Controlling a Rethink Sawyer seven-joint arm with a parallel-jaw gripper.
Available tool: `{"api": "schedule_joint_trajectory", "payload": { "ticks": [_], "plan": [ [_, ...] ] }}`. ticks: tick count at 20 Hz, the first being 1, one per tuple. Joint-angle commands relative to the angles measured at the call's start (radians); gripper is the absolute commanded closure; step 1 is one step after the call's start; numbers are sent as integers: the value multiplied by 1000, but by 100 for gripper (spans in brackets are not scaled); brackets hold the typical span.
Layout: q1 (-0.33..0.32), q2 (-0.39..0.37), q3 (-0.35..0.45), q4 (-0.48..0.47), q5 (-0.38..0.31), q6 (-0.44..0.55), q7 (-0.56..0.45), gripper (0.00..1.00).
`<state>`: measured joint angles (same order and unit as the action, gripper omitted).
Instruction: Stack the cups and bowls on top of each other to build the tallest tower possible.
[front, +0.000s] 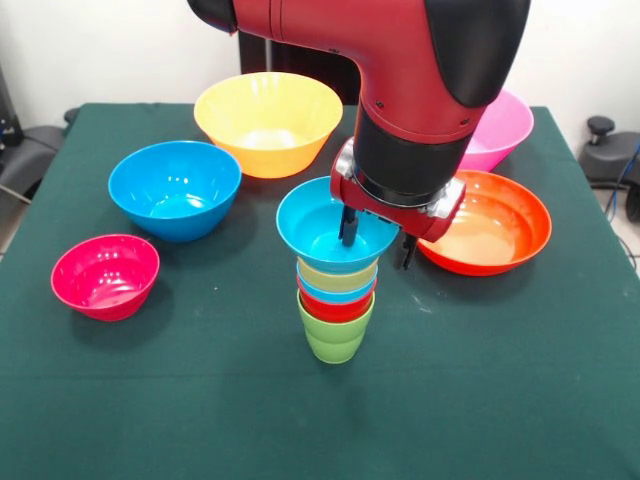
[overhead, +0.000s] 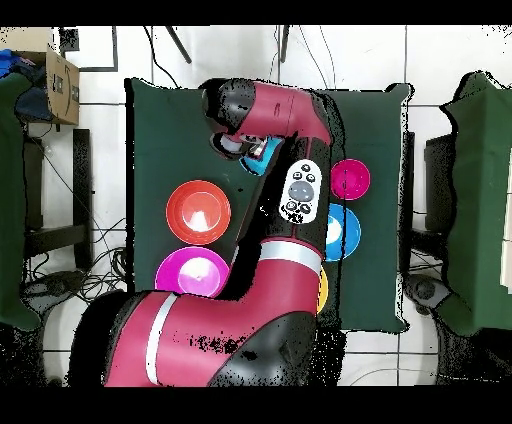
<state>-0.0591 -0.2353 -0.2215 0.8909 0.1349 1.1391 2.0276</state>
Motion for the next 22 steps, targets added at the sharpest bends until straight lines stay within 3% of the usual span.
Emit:
{"api": "schedule_joint_trajectory", "payload": {
  "ticks": [1,22],
  "plan": [
    [-2,6,101,1,-28,21,-24,0],
    [-10,-11,76,-107,-43,129,-57,0]
  ]
}}
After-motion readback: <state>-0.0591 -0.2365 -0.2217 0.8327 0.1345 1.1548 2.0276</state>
